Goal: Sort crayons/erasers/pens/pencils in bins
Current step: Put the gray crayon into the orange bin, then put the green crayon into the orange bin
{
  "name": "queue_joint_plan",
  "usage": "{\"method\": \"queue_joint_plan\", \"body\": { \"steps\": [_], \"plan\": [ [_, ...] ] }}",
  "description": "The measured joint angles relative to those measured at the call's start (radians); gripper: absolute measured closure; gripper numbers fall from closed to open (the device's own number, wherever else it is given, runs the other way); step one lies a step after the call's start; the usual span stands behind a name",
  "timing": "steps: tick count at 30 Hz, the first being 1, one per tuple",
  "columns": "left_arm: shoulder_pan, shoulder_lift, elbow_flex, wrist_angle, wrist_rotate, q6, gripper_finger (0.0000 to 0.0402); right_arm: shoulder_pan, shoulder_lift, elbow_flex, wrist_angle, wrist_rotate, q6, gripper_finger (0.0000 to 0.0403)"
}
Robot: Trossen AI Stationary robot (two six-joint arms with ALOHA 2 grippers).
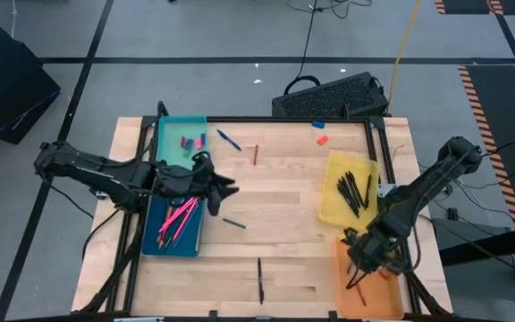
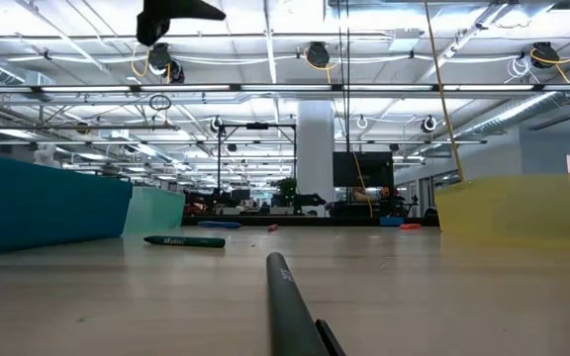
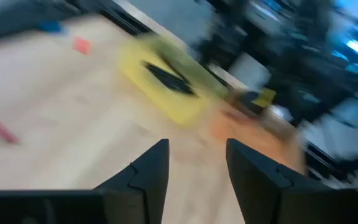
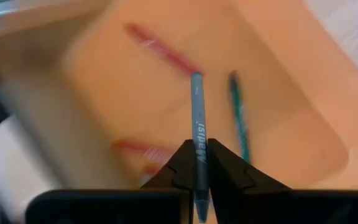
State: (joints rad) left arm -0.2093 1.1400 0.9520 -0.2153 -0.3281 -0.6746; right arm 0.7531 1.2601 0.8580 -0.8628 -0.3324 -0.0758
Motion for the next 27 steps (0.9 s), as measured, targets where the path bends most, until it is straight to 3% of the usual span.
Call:
{"method": "queue_joint_plan", "body": {
  "steps": [3, 5, 9, 13, 18, 22, 27],
  "plan": [
    [-0.022, -0.005, 0.000, -0.001, 0.097, -0.004, 0.0240, 0.020, 0.046, -0.067, 0.145, 0.053, 0.073, 0.0380],
    [-0.053, -0.016, 0.000, -0.008, 0.100, 0.029, 0.0240, 0.032, 0.085, -0.071, 0.161, 0.078, 0.116, 0.0371],
    [-0.099, -0.035, 0.019, -0.047, 0.086, 0.113, 0.0240, 0.042, 0.126, -0.008, 0.047, 0.068, 0.134, 0.0323],
    [-0.121, -0.053, 0.041, -0.146, 0.078, 0.114, 0.0240, 0.022, 0.124, 0.152, -0.158, 0.088, 0.067, 0.0259],
    [-0.165, -0.100, 0.047, -0.187, 0.153, 0.063, 0.0240, -0.087, 0.128, 0.379, -0.262, 0.344, 0.048, 0.0195],
    [-0.196, -0.158, 0.047, -0.204, 0.167, 0.051, 0.0240, -0.253, 0.178, 0.429, -0.110, 0.484, 0.026, 0.0174],
    [-0.212, -0.240, 0.047, -0.206, 0.163, 0.081, 0.0240, -0.427, 0.383, 0.428, 0.263, 0.546, -0.202, 0.0179]
  ]
}}
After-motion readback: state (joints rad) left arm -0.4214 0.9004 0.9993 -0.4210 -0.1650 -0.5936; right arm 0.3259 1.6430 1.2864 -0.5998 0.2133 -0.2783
